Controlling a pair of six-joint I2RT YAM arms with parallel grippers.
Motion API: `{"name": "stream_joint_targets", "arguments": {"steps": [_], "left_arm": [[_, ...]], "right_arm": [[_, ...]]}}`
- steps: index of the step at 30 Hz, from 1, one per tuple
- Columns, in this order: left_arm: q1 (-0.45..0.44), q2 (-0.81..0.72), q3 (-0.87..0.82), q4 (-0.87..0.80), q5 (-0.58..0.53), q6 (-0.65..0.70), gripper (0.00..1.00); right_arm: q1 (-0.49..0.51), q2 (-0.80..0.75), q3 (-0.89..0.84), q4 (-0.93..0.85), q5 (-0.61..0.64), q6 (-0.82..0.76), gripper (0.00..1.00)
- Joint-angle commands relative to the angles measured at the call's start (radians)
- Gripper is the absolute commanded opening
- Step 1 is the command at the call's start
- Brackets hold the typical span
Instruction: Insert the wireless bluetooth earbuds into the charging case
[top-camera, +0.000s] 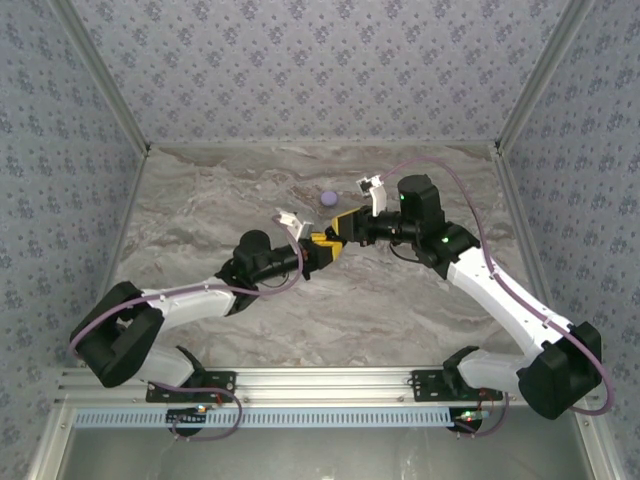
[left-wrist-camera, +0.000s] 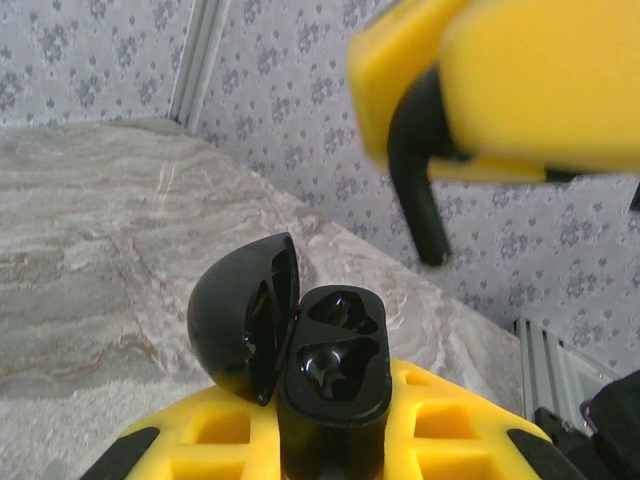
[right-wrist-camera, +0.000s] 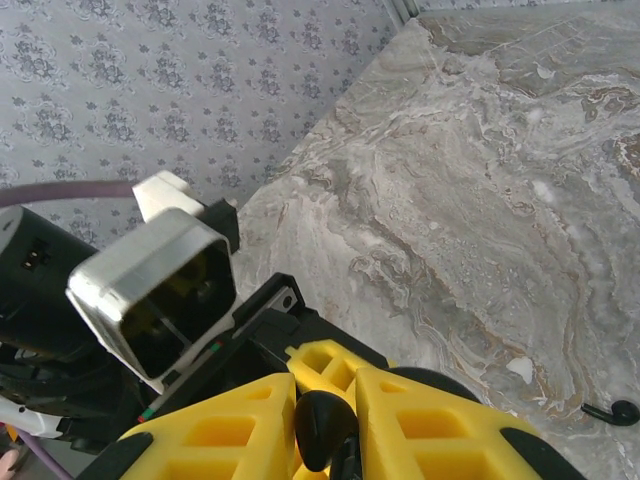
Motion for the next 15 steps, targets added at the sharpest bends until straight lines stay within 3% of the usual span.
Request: {"name": "stream_joint_targets", "arguments": {"steps": [1,15], "left_arm": [[-0.009,0.003,0.043,0.068,0.021,-0.021,0.1],[-0.012,-0.005,0.059,0.051,0.027,-0.026,0.1]], "right_arm": [[0.008,-0.017,0.035,0.008,-0.008,-0.02,0.23],[0.01,-0.017,0.036,-0.014,-0.005,-0.043,0.23]]}}
